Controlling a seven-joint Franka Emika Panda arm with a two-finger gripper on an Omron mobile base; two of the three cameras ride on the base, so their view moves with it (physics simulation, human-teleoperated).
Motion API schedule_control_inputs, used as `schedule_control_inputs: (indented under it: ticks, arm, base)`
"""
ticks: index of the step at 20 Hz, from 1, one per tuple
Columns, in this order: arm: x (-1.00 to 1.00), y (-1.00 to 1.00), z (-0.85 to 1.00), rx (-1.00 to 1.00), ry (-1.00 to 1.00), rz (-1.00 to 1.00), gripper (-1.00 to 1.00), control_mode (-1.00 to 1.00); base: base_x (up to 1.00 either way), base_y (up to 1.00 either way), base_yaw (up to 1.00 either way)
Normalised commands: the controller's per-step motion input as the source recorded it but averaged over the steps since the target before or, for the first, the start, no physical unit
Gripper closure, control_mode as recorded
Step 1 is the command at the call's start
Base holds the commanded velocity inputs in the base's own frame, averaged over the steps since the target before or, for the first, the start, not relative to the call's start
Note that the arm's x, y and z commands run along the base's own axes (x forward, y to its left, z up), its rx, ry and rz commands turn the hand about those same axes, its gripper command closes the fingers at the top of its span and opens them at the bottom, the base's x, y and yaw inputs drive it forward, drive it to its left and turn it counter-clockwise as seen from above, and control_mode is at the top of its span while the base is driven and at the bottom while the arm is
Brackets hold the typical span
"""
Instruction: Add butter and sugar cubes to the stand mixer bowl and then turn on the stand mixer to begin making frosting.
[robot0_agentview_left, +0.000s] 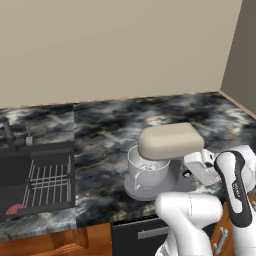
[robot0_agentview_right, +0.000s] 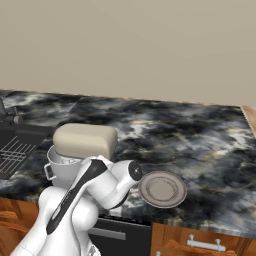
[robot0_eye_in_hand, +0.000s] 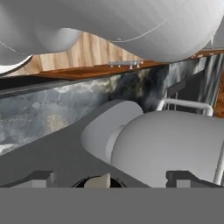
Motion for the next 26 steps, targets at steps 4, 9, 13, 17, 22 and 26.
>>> schedule_control_inputs:
  ticks: [4, 9, 13, 17, 22, 26]
  arm:
    - [0.13, -0.1, -0.27, 0.0, 0.01, -0.01, -1.0, -1.0]
    - [0.07, -0.17, -0.28, 0.0, 0.02, -0.01, -1.0, -1.0]
    - [0.13, -0.02, -0.04, 0.0, 0.01, 0.0, -1.0, -1.0]
    - [0.02, 0.0, 0.0, 0.01, 0.0, 0.0, -1.0, -1.0]
    - [0.04, 0.09, 0.0, 0.0, 0.0, -0.01, 1.0, -1.0]
    - [0.12, 0.05, 0.01, 0.0, 0.0, 0.0, 1.0, -1.0]
  base:
    - [0.0, 0.0, 0.0]
    - [0.0, 0.0, 0.0]
    - [0.0, 0.0, 0.0]
    - [0.0, 0.0, 0.0]
    - [0.0, 0.0, 0.0]
    - [0.0, 0.0, 0.0]
